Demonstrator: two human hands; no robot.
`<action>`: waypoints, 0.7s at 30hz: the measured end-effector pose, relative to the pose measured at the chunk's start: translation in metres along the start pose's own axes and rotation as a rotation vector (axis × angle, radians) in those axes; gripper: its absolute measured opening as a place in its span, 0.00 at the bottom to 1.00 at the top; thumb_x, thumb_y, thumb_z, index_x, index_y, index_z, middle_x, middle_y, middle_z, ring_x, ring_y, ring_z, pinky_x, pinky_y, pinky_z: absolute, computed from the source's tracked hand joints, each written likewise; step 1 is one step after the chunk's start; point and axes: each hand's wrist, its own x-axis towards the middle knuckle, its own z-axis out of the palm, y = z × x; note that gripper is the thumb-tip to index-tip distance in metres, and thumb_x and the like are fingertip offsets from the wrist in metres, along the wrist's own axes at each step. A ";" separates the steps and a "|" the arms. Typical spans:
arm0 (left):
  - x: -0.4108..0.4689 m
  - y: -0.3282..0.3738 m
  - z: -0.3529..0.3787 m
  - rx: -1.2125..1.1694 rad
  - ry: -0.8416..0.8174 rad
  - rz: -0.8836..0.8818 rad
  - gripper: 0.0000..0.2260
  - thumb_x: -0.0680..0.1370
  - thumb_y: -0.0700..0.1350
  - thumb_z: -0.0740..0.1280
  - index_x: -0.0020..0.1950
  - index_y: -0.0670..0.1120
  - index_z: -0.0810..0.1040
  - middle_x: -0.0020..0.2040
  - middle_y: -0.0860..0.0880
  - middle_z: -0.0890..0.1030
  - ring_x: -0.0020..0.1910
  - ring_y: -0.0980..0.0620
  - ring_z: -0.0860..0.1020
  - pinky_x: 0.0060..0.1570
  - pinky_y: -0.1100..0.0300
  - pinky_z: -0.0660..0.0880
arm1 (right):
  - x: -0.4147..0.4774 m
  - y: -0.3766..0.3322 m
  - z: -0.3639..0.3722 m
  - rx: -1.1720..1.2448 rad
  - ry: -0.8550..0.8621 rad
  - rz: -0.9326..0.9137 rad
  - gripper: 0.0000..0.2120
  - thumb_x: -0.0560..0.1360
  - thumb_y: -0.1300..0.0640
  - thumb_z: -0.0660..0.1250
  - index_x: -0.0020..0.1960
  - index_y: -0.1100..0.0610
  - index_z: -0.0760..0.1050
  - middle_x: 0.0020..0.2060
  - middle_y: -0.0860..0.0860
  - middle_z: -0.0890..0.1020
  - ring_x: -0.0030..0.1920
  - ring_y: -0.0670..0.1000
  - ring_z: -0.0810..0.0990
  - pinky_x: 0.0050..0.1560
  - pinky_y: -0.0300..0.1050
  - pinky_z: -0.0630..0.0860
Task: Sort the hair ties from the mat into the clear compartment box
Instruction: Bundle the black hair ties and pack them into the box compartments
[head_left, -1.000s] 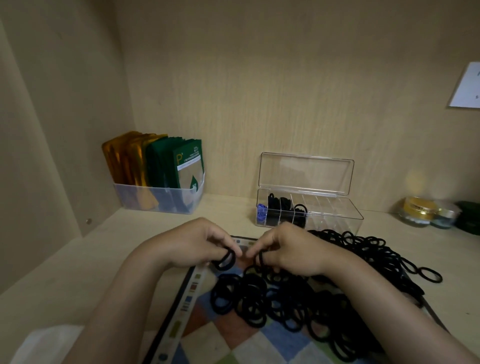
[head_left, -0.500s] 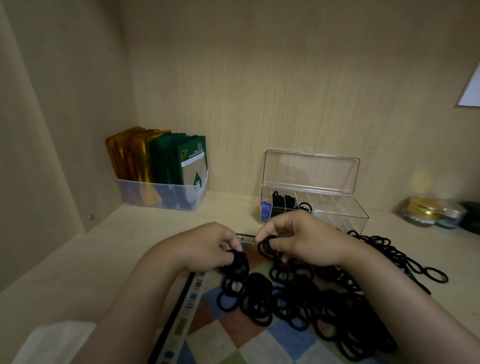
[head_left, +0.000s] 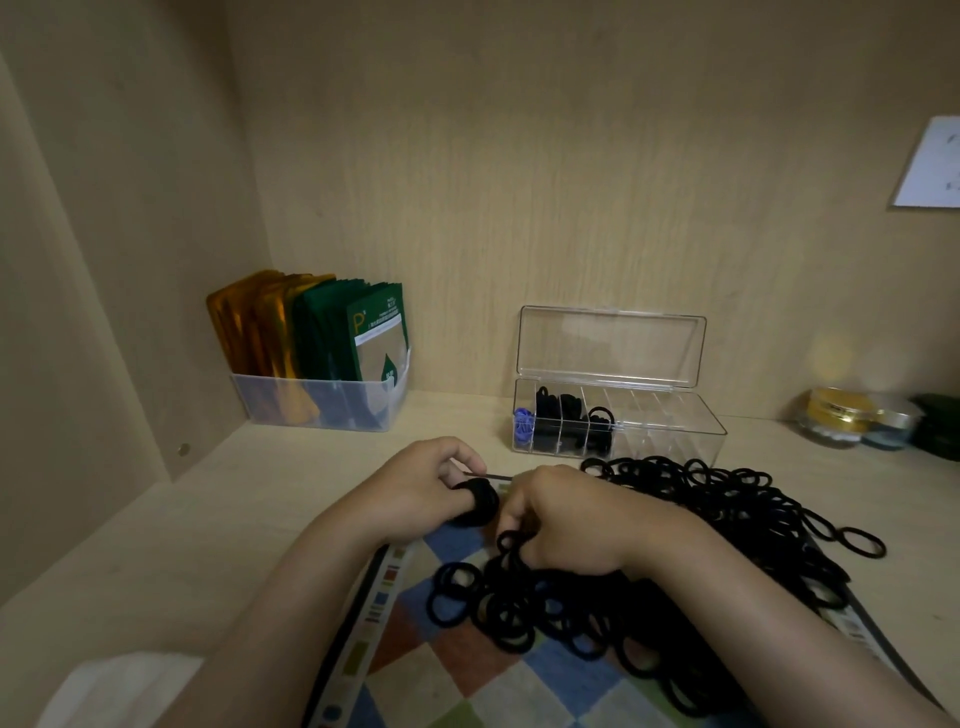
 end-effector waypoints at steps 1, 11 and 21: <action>0.000 0.000 0.002 -0.010 0.011 -0.005 0.08 0.75 0.42 0.73 0.50 0.52 0.78 0.38 0.52 0.83 0.33 0.59 0.80 0.37 0.62 0.75 | 0.000 0.002 -0.001 0.032 0.013 0.004 0.09 0.71 0.59 0.70 0.48 0.48 0.84 0.47 0.44 0.85 0.47 0.43 0.82 0.55 0.45 0.80; 0.004 0.018 0.028 -0.207 0.107 -0.019 0.05 0.74 0.38 0.74 0.44 0.49 0.84 0.36 0.49 0.85 0.28 0.54 0.77 0.28 0.62 0.73 | -0.005 0.013 -0.012 0.729 0.287 0.134 0.02 0.76 0.63 0.71 0.44 0.61 0.80 0.27 0.53 0.79 0.24 0.47 0.76 0.23 0.37 0.70; 0.002 0.023 0.028 -0.672 -0.203 -0.075 0.14 0.78 0.44 0.69 0.62 0.41 0.81 0.52 0.44 0.84 0.49 0.51 0.82 0.48 0.61 0.79 | 0.008 0.023 -0.001 0.498 0.477 0.229 0.04 0.68 0.62 0.72 0.39 0.54 0.81 0.30 0.48 0.81 0.29 0.49 0.80 0.30 0.42 0.77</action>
